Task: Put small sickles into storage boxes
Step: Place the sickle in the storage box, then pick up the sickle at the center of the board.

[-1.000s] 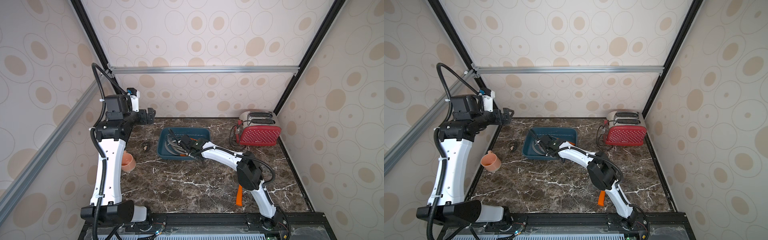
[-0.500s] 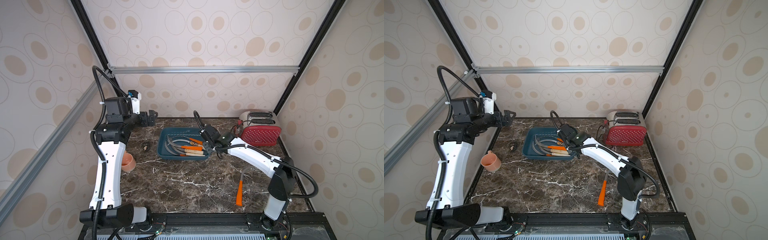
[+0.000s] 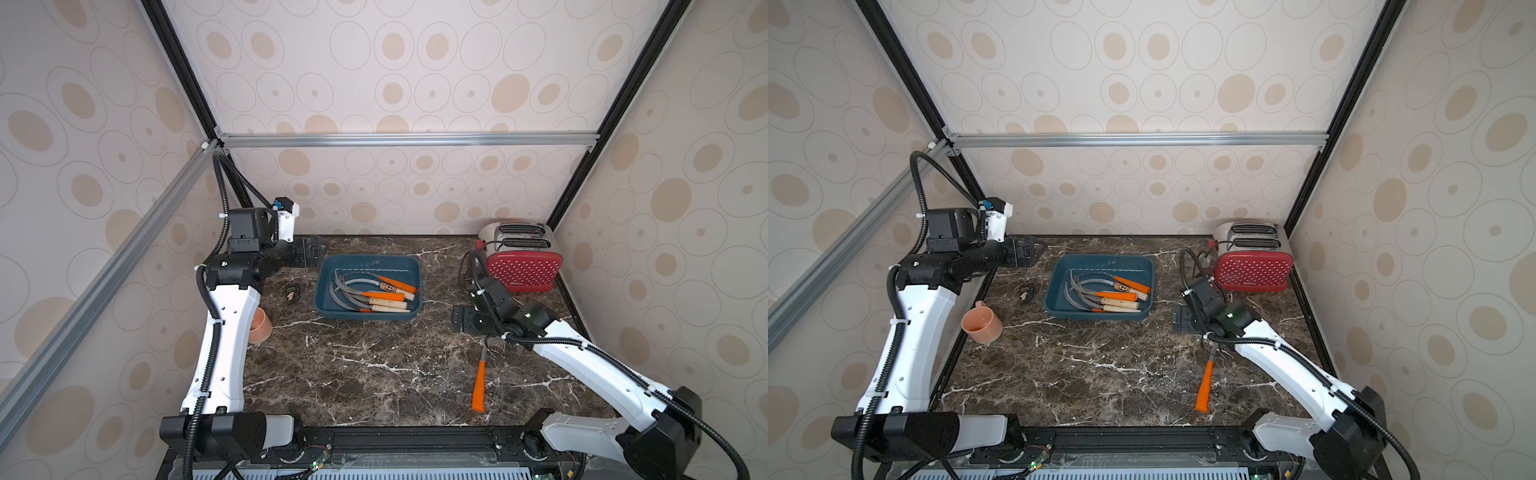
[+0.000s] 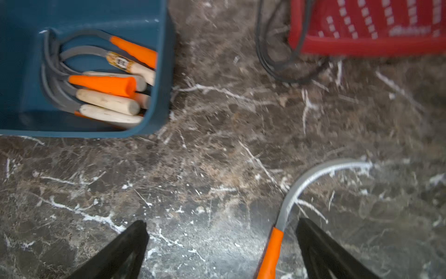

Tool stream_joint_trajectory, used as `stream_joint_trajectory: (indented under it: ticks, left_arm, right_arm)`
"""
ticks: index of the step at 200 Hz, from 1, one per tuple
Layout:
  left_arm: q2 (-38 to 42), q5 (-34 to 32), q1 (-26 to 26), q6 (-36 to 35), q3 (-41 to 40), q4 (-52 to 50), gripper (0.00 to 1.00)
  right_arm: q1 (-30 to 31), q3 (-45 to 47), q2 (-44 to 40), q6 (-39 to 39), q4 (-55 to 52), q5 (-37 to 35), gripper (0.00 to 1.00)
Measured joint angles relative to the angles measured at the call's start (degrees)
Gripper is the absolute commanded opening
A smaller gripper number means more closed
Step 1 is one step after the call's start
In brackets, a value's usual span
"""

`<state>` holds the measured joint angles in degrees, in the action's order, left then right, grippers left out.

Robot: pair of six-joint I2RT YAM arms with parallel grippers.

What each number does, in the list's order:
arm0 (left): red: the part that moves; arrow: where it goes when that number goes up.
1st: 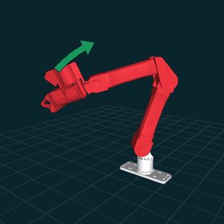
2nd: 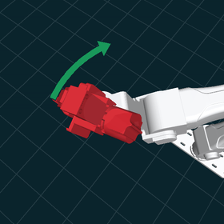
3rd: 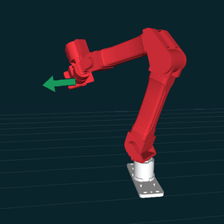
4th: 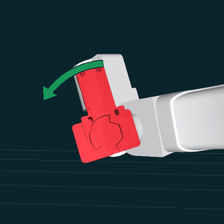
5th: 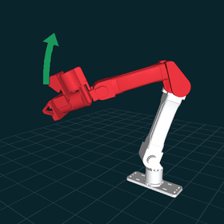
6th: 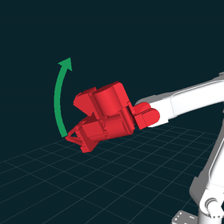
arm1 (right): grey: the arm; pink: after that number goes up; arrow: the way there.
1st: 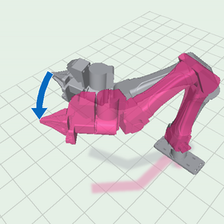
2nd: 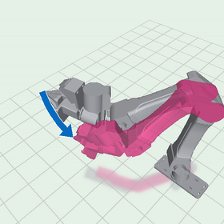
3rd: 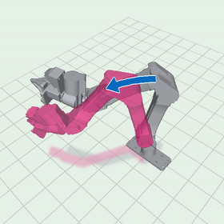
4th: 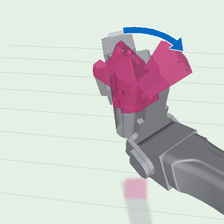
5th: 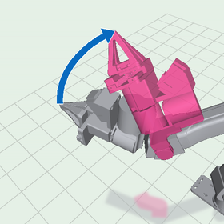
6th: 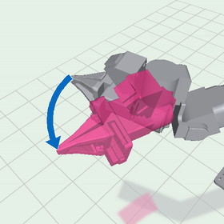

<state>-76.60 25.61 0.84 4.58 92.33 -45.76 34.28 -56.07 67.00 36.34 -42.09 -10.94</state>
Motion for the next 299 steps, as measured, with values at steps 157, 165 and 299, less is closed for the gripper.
stream_joint_trajectory:
  ticks: [157,165,299]
  left_arm:
    - [-9.07,0.09,-3.21,-1.51,3.72,0.04,0.99]
    - [-9.57,0.09,-3.37,-1.51,3.72,0.02,0.99]
    - [-12.87,-1.70,-7.13,-4.70,4.59,-0.20,0.99]
  right_arm:
    - [-0.98,3.30,5.14,7.43,-5.70,8.66,0.90]
    - [-0.98,4.44,4.90,7.93,-5.75,8.79,0.89]
    - [-0.98,10.10,3.74,11.17,-7.58,10.34,0.77]
